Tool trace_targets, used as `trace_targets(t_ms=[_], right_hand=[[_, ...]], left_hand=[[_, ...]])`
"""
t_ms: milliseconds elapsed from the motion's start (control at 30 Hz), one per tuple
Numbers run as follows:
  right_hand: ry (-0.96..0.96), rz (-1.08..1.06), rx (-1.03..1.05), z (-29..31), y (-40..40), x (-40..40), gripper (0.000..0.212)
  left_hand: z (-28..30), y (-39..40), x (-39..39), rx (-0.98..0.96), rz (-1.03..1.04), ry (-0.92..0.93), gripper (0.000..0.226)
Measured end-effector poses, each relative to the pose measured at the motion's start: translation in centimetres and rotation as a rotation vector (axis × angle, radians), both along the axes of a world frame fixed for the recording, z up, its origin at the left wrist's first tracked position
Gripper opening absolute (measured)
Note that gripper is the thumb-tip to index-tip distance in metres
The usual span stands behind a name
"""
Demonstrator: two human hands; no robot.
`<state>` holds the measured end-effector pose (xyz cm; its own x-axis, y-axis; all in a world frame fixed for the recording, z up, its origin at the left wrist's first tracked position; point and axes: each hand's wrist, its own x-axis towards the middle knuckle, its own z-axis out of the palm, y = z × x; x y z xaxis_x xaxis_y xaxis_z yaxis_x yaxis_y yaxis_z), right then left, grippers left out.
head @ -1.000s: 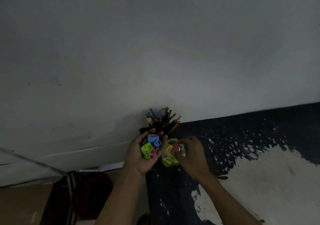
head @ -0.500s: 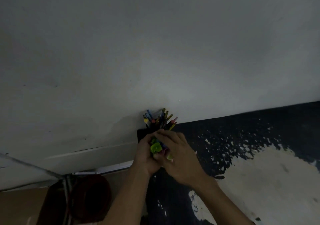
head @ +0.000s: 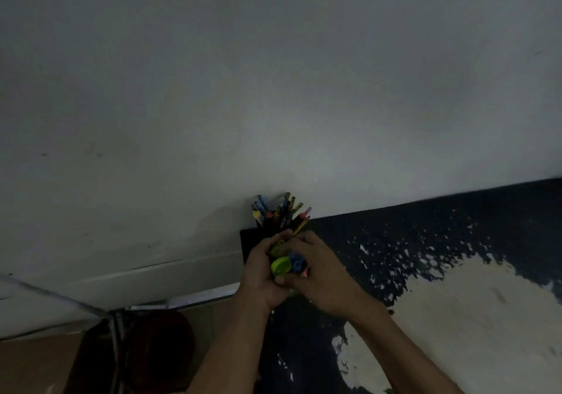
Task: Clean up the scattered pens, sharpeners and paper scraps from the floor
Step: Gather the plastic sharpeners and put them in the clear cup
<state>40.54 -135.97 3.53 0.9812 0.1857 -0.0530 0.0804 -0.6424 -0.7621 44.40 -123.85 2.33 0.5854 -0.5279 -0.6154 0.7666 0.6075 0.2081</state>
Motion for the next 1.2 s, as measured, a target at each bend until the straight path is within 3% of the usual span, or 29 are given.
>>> trace_targets(t_ms=[400,800,933,1133,1200], right_hand=[[-0.184,-0.051,0.039,0.3,0.2,0.2,0.028],[-0.199,-0.281,0.362,1.1,-0.1,0.4,0.016],[-0.2,-0.363,0.279,0.5,-1.8,0.7,0.014],[-0.084,-0.168,-0.27,-2.9,-2.3,0.9,0.031],[-0.038,-0.151,-0.347,-3.5,-1.9,0.8,0.037]], left_hand=[[0.4,0.4,1.2,-0.016,0.082,0.058,0.024],[0.4,-0.3,2.2,0.013,0.207,0.096,0.022],[0.9,0.3,2.2,0.037,0.231,0.118,0.023],[0.6,1.2,2.4,0.076,0.259,0.131,0.024],[0.5,1.2,2.4,0.084,0.267,0.129,0.024]])
